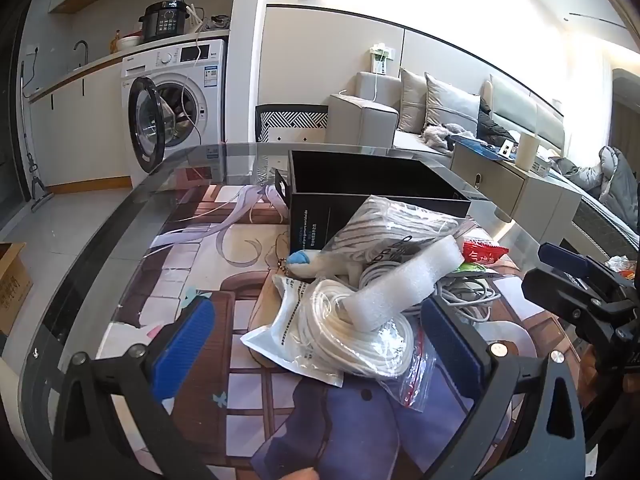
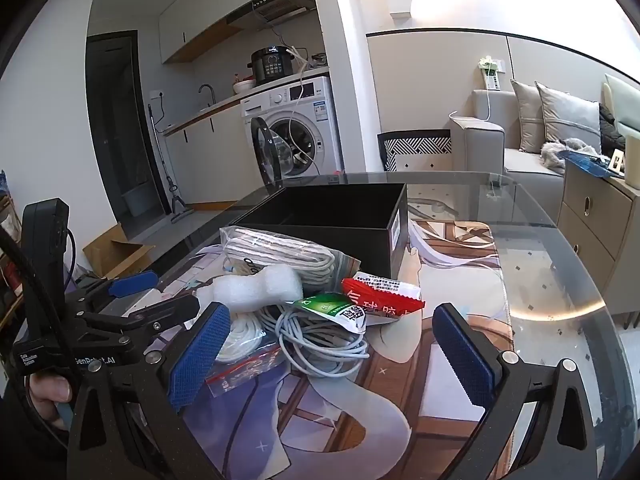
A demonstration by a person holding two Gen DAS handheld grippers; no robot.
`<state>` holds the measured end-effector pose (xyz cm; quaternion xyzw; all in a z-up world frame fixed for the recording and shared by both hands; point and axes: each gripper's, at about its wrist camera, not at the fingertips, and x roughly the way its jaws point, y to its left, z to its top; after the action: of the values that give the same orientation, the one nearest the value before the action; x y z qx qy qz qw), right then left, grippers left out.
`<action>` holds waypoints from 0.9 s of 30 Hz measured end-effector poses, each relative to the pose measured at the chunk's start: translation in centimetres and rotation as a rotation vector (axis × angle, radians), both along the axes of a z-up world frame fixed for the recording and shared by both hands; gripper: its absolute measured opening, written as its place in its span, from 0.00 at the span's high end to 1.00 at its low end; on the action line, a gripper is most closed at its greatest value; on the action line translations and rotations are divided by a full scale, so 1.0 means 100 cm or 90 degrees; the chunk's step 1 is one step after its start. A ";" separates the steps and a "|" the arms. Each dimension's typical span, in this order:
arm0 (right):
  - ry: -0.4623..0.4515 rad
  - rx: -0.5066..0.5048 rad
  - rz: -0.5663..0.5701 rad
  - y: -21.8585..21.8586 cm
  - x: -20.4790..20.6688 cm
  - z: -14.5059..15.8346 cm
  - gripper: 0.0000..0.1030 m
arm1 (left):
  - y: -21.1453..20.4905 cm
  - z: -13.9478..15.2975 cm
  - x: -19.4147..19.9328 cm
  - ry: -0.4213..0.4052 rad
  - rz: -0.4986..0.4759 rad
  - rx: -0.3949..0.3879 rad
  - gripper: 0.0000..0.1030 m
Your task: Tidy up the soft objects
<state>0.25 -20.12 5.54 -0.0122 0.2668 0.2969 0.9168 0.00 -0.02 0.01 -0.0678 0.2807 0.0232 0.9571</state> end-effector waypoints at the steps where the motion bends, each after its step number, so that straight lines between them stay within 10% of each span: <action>1: 0.001 0.000 0.000 0.000 0.000 0.000 0.00 | 0.000 0.000 0.000 -0.002 -0.001 -0.001 0.00; 27: -0.005 0.000 0.000 -0.001 -0.001 0.002 0.00 | 0.002 0.008 -0.001 -0.010 0.002 0.011 0.00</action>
<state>0.17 -20.20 5.69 -0.0136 0.2635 0.2964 0.9179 -0.14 0.19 0.85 -0.0605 0.2726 0.0269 0.9599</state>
